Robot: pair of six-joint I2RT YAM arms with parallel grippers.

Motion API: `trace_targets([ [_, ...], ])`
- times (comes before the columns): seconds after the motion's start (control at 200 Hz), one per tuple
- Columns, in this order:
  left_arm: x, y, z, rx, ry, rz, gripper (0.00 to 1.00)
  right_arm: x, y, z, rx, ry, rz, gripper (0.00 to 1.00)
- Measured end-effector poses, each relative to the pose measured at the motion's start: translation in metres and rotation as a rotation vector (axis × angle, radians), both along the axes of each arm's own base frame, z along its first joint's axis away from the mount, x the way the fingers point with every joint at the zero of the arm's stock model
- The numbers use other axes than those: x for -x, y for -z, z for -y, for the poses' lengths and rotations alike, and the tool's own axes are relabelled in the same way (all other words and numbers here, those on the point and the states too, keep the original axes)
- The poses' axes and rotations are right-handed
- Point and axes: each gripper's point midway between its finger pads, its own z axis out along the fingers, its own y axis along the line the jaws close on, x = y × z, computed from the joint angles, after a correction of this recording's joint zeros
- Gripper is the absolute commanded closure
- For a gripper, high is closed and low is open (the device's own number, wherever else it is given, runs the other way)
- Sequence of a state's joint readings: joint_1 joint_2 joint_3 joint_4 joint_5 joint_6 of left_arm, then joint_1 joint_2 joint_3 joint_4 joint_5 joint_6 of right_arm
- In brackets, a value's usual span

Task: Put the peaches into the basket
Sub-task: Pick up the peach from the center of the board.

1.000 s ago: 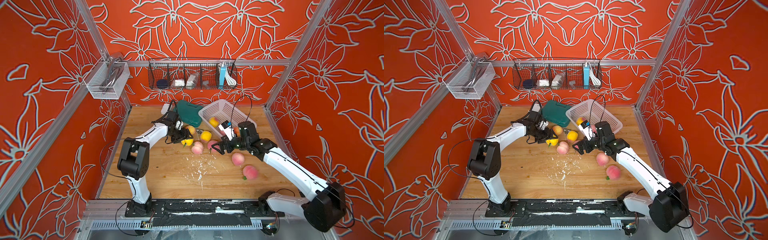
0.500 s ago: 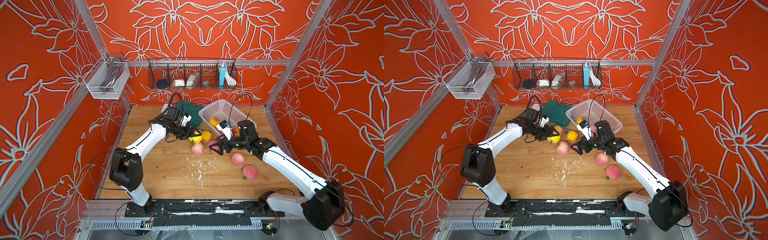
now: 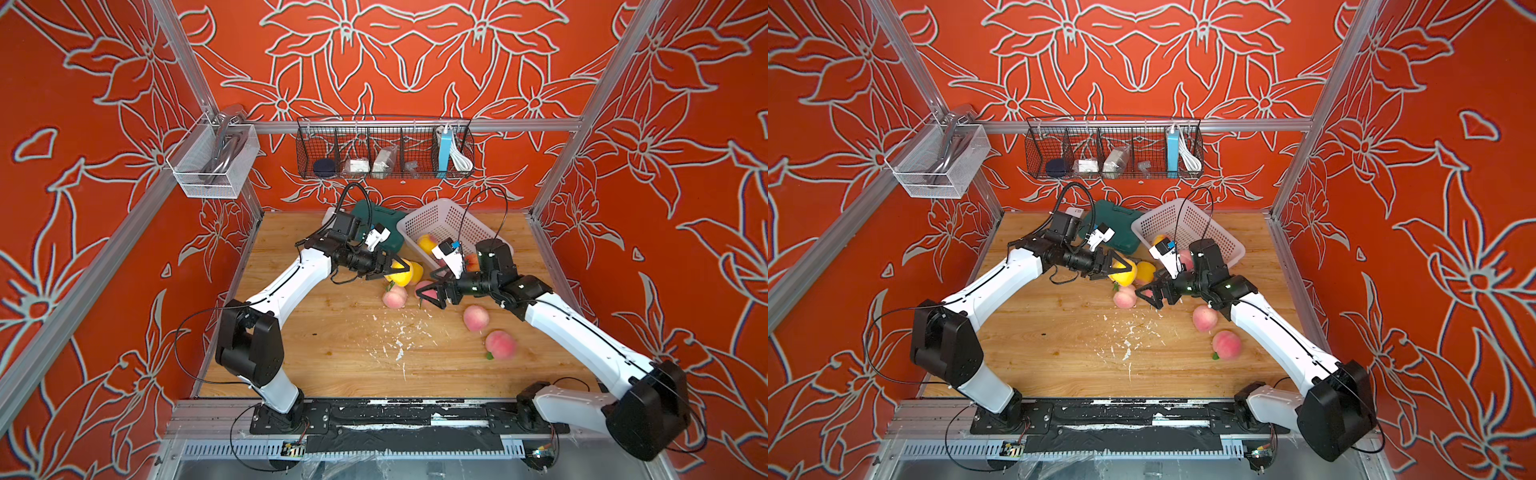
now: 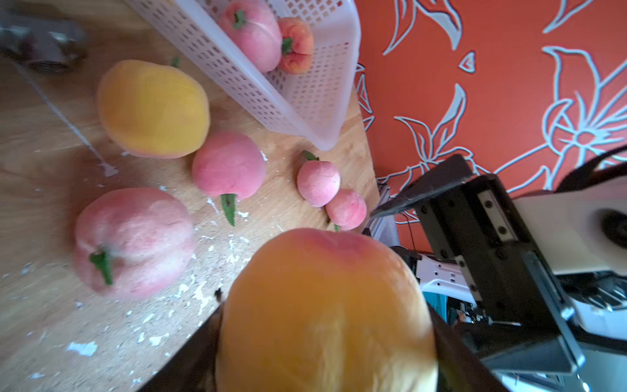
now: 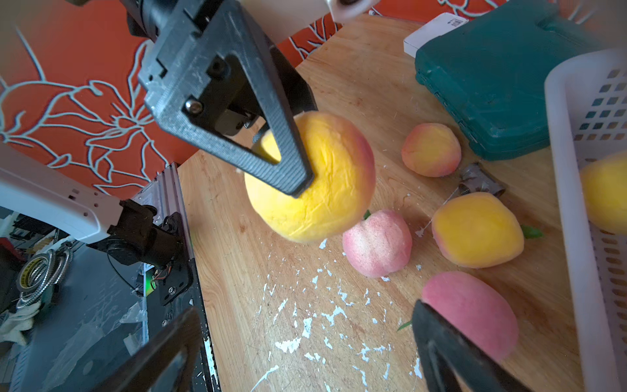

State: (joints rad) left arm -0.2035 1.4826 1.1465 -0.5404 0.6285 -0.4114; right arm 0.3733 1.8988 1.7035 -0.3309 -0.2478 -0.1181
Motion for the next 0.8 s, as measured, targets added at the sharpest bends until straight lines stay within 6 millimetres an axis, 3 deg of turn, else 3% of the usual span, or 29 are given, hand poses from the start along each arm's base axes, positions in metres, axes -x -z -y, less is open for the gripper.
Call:
trace_targets([
  [0.35,-0.008,-0.005,0.0,-0.009,0.008,0.028,0.09,-0.051,0.023,0.003,-0.029,0.078,-0.04,0.3],
  [0.646,-0.01,-0.005,0.001,-0.008,0.008,0.031,0.09,-0.06,0.057,0.004,-0.039,0.119,-0.128,0.3],
  [0.801,-0.01,-0.005,0.001,-0.007,0.008,0.032,0.09,-0.061,0.066,0.005,-0.047,0.136,-0.155,0.3],
])
